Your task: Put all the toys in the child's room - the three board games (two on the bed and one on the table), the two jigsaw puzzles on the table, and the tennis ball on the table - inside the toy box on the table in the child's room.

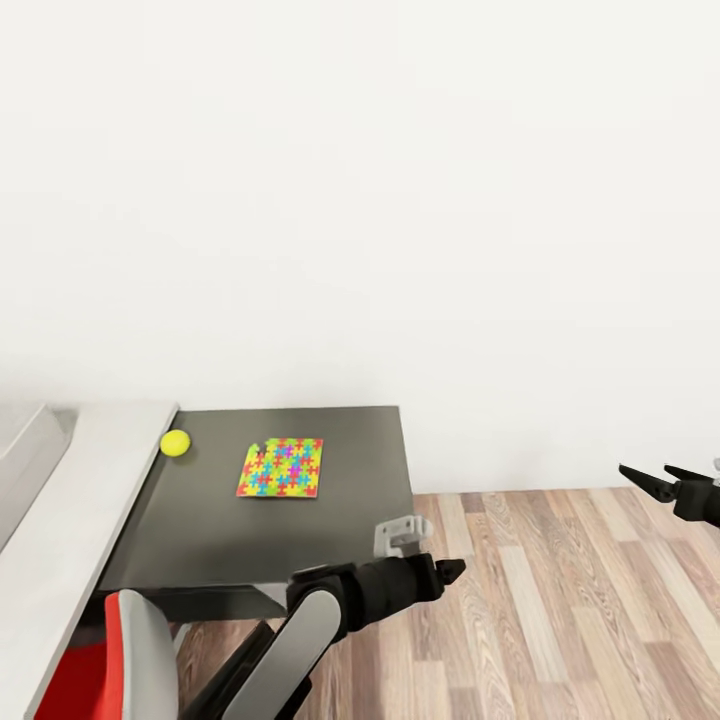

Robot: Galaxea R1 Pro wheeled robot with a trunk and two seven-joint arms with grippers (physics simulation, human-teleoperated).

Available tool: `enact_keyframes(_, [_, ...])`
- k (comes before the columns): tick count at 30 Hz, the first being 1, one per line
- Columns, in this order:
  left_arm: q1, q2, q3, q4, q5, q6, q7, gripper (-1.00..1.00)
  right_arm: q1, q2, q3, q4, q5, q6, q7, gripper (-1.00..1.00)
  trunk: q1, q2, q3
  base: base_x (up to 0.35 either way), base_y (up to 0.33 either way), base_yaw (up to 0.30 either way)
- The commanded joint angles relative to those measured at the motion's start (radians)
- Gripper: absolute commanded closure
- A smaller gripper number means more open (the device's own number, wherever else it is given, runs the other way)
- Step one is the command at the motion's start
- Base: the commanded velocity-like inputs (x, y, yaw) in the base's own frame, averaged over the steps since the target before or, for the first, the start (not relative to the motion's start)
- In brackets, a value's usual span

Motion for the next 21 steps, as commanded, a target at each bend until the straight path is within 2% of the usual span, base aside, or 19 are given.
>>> enact_keyframes(1, [-0.001,0.000,0.000,-0.001,0.010,0.001,0.010,-1.00,-0.001,0.000,-0.001,-0.001,0.010,0.005,0.010,-1.00,0.000,-0.002,-0.002,-0.294,-0.033,-0.006])
enact_keyframes(9, [0.002,0.007,0.003,-0.001,0.009,0.000,0.010,-1.00,-0.001,0.000,0.018,-0.001,0.012,0.005,0.013,-1.00,0.000,-0.002,0.001,-0.120,-0.011,-0.016])
enact_keyframes(15, [0.007,0.015,0.003,-0.001,0.010,-0.064,0.010,-1.00,-0.001,0.000,0.027,-0.001,0.013,0.006,0.010,-1.00,0.000,-0.002,0.010,-0.013,-0.001,-0.065])
enact_keyframes(21, [0.008,0.016,0.003,0.000,0.009,-0.076,0.012,-1.00,-0.001,0.000,0.028,-0.001,0.014,0.006,0.011,-1.00,0.000,-0.002,0.020,-0.002,0.000,-0.082])
